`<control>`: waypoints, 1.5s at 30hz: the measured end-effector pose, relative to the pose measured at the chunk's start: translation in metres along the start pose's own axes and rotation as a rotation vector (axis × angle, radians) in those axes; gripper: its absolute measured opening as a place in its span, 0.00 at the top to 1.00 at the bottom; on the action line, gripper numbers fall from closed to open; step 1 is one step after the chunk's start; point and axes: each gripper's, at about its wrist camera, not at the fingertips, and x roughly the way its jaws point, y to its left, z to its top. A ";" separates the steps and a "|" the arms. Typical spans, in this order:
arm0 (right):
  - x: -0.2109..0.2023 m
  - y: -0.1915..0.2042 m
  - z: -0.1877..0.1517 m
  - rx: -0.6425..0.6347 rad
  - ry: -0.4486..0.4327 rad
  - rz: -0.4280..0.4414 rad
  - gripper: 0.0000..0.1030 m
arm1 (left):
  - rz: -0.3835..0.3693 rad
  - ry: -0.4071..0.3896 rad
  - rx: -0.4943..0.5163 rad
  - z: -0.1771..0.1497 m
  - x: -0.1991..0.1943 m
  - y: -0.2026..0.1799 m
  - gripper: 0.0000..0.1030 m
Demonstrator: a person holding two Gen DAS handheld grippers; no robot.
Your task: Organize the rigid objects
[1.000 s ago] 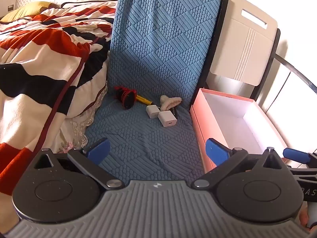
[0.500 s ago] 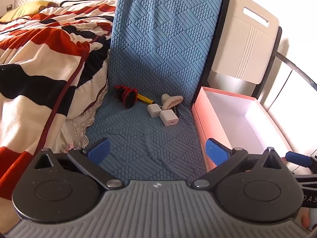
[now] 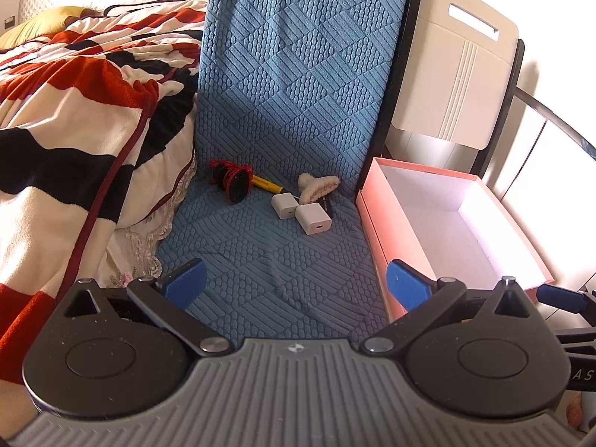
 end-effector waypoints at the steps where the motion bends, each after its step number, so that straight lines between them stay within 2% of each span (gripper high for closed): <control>1: 0.000 0.000 0.000 0.002 0.001 0.001 0.00 | 0.001 0.002 -0.001 0.000 0.000 0.000 0.00; 9: 0.004 -0.003 0.000 0.012 0.011 0.000 0.00 | 0.008 0.025 0.005 0.000 0.005 0.002 0.00; 18: 0.004 -0.005 -0.004 0.004 0.022 -0.012 0.00 | 0.021 0.016 0.008 -0.001 0.004 0.006 0.00; 45: 0.010 0.004 -0.006 -0.008 0.034 -0.008 0.00 | 0.009 0.034 -0.007 -0.006 0.011 0.012 0.00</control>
